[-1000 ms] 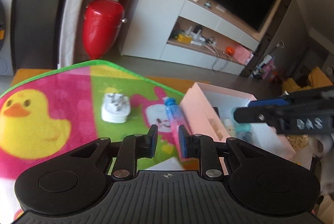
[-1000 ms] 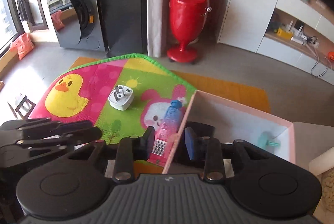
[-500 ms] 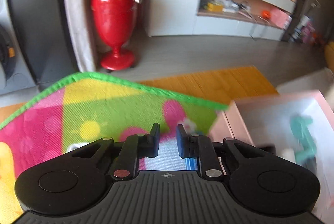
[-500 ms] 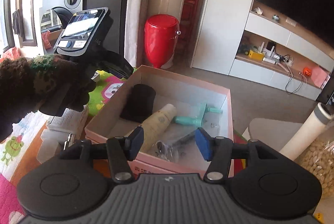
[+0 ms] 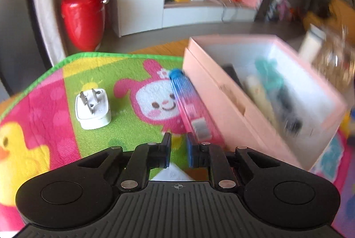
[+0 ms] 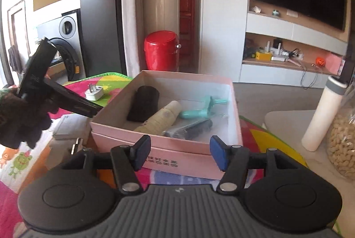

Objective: Organize rigid objects

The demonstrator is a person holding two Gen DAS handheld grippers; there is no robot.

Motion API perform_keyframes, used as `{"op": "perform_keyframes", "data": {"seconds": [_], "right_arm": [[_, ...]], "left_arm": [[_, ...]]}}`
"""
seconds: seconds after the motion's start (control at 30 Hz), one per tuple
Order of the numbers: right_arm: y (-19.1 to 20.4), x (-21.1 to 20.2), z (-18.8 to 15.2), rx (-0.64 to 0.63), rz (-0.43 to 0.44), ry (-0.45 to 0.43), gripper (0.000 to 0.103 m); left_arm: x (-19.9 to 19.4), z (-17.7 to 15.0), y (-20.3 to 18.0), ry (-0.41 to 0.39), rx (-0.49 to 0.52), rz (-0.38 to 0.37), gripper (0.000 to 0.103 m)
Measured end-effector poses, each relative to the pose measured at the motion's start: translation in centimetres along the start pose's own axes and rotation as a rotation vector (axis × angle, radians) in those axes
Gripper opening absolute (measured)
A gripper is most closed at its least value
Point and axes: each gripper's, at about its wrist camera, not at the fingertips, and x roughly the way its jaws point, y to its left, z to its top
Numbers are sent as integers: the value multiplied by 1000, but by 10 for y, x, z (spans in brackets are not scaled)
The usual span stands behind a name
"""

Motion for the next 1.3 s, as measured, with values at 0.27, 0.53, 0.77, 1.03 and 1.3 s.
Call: {"op": "perform_keyframes", "data": {"seconds": [0.27,0.53,0.77,1.03,1.3], "right_arm": [[11,0,-9,-41,87,15,62],[15,9,-20,22,218,100,64],[64,14,-26,-33,331,145,76],[131,43,-17,-68,381,162,89],[140,49,31,-91,379,157,87]], "left_arm": [[47,53,16,-19,-166,-50,27],[66,63,13,30,-141,-33,30],[33,30,15,36,-19,-14,33],[-20,-15,59,19,-144,-48,33],[-80,-50,91,-140,-277,-30,28]]}}
